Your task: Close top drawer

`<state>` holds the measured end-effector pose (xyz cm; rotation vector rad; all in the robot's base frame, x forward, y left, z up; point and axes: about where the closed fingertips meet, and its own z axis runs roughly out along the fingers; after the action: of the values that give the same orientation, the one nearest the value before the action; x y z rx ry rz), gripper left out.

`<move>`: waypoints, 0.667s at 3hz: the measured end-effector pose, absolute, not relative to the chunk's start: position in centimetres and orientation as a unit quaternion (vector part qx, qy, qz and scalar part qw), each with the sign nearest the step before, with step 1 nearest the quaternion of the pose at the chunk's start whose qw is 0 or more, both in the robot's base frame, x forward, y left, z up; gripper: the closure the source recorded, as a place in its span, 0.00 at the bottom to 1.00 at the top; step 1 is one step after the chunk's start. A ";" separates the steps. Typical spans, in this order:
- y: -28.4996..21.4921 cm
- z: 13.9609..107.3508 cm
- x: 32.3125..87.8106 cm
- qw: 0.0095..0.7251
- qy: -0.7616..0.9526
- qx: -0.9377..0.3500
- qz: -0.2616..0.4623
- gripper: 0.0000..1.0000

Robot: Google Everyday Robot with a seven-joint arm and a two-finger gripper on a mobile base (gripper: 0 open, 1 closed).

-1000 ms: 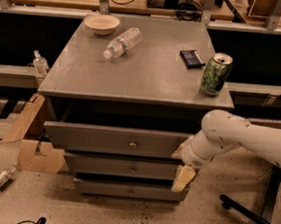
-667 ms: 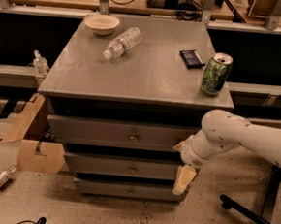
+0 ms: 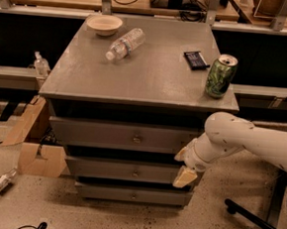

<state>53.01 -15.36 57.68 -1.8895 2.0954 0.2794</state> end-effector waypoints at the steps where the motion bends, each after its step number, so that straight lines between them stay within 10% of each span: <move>1: -16.0 58.6 54.7 0.147 0.729 -0.664 0.080 0.61; 2: -16.1 58.8 55.0 0.146 0.728 -0.665 0.076 0.65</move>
Offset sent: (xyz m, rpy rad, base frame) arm 0.0167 -0.0066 0.0096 -0.0338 -0.0166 0.0053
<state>55.04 -16.13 58.82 -1.9145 2.0967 0.2202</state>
